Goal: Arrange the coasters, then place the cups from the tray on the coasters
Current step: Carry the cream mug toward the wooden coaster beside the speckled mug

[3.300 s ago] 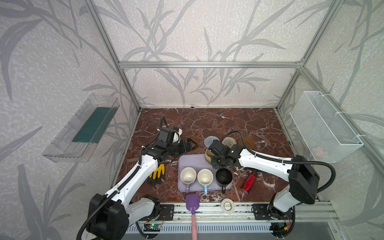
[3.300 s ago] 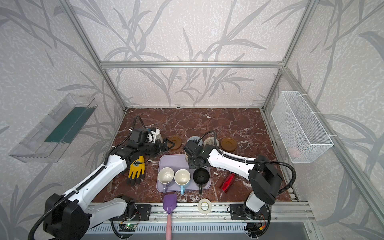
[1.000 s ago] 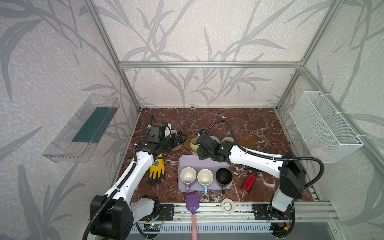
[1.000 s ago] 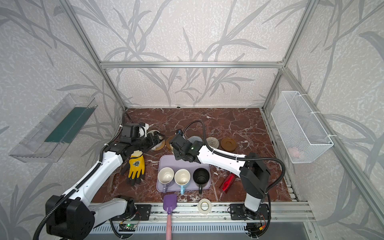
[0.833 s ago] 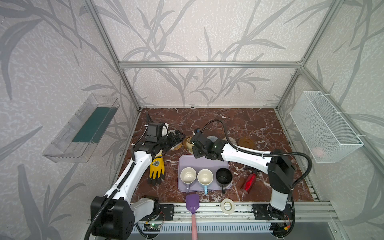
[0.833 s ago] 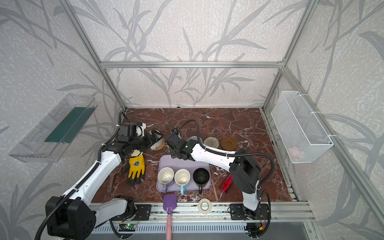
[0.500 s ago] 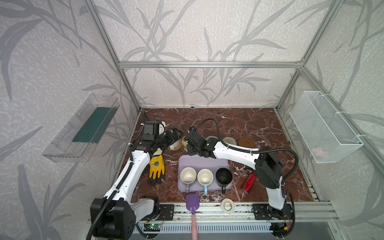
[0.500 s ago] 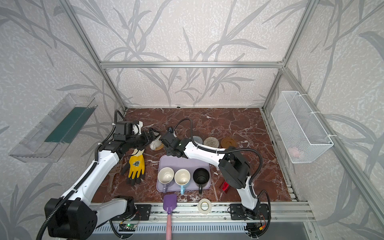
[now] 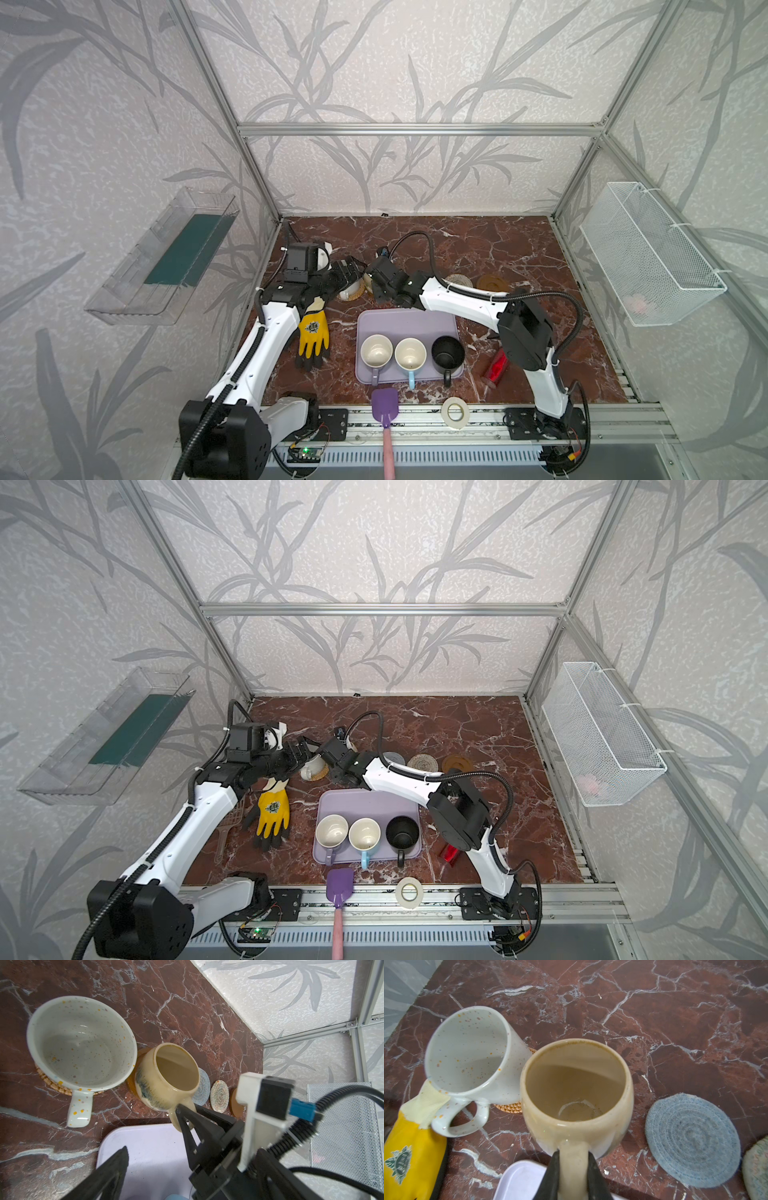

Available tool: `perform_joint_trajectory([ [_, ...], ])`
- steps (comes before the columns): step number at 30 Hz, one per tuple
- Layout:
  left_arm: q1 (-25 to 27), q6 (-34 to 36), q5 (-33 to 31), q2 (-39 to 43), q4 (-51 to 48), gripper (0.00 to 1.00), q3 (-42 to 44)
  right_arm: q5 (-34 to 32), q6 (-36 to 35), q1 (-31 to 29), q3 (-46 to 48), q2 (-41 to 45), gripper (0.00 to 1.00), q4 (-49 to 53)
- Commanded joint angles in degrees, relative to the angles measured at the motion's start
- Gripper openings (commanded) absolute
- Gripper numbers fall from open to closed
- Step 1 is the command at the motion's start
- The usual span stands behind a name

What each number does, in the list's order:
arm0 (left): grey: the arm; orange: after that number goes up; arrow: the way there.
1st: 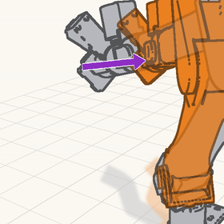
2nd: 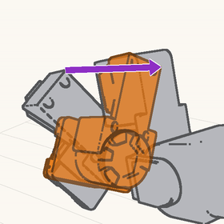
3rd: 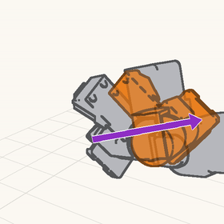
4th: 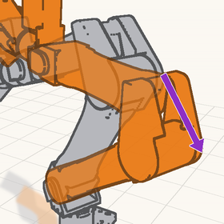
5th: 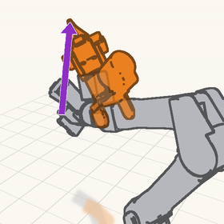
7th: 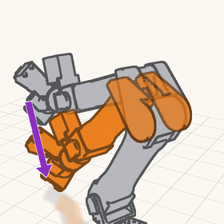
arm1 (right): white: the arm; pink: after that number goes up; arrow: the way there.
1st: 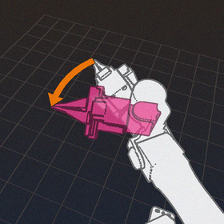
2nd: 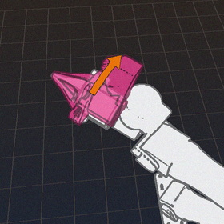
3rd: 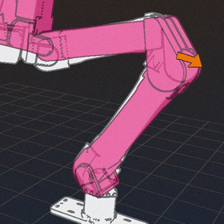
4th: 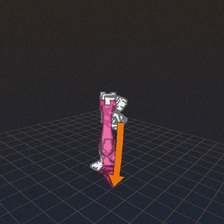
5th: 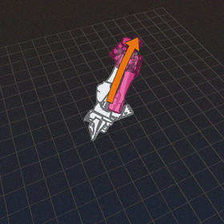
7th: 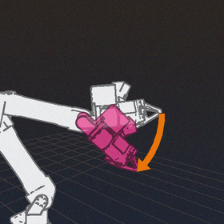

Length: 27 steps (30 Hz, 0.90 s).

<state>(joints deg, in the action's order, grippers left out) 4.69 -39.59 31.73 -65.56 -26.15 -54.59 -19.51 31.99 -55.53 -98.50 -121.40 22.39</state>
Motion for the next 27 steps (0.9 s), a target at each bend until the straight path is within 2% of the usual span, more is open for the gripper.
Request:
perform_joint_trajectory([
  [1, -0.4, -0.92, 1.98, 1.32, 0.14, 0.97, 0.3, -2.63, 0.74, 0.42, -4.16, -0.29, 0.0, -4.5],
  [17, -0.3, 1.17, 0.86, 2.73, -3.13, 0.97, -0.32, -3.21, 0.16, 0.55, -3.66, -1.27, 0.0, -6.33],
  [27, -0.37, 1.0, 0.7, 3.07, -2.59, 0.97, 0.67, -4.3, 1.74, -0.84, 2.91, -0.04, 0.0, -7.32],
])
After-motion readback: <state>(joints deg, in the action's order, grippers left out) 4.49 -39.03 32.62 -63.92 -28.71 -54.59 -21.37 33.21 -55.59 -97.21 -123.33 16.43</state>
